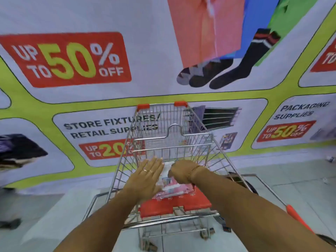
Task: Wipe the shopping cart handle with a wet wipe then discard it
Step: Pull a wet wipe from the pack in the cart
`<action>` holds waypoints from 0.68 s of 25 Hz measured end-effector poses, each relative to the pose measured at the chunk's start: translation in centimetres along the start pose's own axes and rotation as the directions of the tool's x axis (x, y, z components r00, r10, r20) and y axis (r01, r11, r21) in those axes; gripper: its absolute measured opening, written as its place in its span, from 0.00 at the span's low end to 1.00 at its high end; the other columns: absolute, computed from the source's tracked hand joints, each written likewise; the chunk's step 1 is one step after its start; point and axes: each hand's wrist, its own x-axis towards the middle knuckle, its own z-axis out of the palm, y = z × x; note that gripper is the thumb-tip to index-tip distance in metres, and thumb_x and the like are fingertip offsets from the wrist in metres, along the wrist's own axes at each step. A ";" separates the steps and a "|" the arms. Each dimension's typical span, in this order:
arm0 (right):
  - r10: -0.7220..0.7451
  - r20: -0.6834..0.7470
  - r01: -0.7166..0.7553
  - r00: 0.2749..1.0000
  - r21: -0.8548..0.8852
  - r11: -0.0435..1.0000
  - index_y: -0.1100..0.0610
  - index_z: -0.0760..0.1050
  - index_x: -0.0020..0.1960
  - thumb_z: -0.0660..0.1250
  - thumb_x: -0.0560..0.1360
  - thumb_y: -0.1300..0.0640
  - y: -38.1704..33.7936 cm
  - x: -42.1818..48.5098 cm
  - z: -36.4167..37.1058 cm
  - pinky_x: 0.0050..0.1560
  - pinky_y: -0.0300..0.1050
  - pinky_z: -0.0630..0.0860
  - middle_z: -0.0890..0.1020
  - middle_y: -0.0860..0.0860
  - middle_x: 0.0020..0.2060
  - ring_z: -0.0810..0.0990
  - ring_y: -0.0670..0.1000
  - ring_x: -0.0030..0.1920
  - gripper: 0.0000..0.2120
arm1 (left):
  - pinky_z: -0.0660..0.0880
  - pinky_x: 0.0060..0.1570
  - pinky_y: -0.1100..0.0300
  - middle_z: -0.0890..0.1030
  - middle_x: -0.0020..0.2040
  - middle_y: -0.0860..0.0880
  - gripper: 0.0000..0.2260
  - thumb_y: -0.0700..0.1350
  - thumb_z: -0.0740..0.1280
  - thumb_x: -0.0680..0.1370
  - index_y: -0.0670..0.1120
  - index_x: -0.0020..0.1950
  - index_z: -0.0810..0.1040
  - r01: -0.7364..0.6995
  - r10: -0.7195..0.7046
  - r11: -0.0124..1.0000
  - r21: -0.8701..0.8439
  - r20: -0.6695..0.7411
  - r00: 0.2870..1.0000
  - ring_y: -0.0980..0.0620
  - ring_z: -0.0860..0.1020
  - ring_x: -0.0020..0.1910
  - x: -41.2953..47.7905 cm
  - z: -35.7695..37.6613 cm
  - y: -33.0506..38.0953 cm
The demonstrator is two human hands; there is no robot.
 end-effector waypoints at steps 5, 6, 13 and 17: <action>-0.064 0.033 0.066 0.997 -0.062 0.996 0.63 0.76 0.58 0.58 0.79 0.63 -1.0 3.2 1.4 0.48 0.51 0.74 0.80 0.59 0.51 0.78 0.61 0.53 0.12 | 0.37 0.68 0.49 0.42 0.74 0.42 0.39 0.65 0.29 0.71 0.41 0.73 0.42 -0.118 0.118 0.993 -0.026 0.014 0.993 0.43 0.46 0.75 0.3 4.0 -0.4; -0.077 0.011 0.077 0.997 -0.091 0.993 0.63 0.77 0.57 0.59 0.79 0.62 -1.1 3.5 1.7 0.49 0.53 0.76 0.80 0.59 0.53 0.78 0.61 0.54 0.11 | 0.36 0.68 0.50 0.41 0.74 0.42 0.39 0.65 0.31 0.72 0.41 0.74 0.42 -0.132 0.131 0.991 -0.001 0.055 0.990 0.44 0.44 0.75 0.4 4.0 -0.4; -0.015 -0.072 0.008 0.997 -0.098 0.995 0.64 0.78 0.54 0.58 0.79 0.63 -2.0 4.8 2.4 0.49 0.53 0.77 0.82 0.60 0.52 0.80 0.61 0.53 0.11 | 0.36 0.70 0.48 0.43 0.76 0.41 0.34 0.62 0.45 0.79 0.41 0.74 0.40 -0.141 0.132 0.990 0.002 0.338 0.932 0.44 0.41 0.74 0.2 4.7 0.6; 0.257 -0.036 -0.252 0.966 0.110 0.961 0.63 0.74 0.59 0.58 0.79 0.62 -3.1 4.7 3.5 0.54 0.50 0.76 0.80 0.58 0.56 0.79 0.58 0.55 0.12 | 0.37 0.72 0.47 0.42 0.76 0.42 0.35 0.63 0.46 0.79 0.41 0.74 0.38 -0.112 0.132 0.991 -0.075 0.379 0.916 0.45 0.39 0.74 0.5 4.7 1.1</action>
